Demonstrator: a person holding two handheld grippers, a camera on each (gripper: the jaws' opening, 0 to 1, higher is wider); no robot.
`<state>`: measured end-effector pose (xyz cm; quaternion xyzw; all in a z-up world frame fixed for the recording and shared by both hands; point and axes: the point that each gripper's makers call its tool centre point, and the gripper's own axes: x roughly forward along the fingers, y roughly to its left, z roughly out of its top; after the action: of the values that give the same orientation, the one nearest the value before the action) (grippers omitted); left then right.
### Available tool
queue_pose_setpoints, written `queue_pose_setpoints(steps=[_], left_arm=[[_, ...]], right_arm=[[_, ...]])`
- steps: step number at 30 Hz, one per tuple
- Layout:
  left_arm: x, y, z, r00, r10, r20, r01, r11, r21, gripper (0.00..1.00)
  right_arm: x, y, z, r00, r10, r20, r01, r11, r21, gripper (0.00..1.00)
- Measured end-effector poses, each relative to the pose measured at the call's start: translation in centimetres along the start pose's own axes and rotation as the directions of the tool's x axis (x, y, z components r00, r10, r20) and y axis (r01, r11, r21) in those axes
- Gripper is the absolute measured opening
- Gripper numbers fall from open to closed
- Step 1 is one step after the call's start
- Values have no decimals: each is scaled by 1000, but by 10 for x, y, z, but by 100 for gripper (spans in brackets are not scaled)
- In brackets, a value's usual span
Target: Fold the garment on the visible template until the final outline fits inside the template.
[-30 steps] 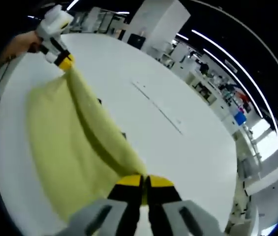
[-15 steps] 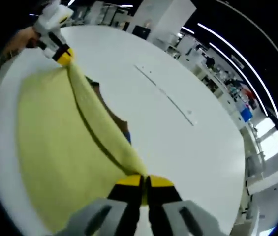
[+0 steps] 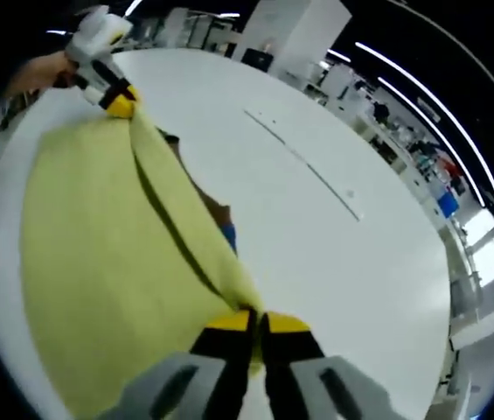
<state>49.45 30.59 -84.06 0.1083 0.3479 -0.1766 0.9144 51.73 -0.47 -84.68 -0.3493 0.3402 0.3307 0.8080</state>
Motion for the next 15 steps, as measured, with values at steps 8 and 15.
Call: queue_pose_setpoints(steps=[8, 15], left_arm=[[-10, 1, 3, 999, -3, 47, 4, 1000, -19, 14], [-33, -6, 13, 991, -55, 124, 48, 997, 57, 12]], right_arm=[[-7, -8, 4, 991, 59, 119, -90, 958, 273, 12], [-29, 0, -1, 992, 64, 109, -85, 976, 200, 23]])
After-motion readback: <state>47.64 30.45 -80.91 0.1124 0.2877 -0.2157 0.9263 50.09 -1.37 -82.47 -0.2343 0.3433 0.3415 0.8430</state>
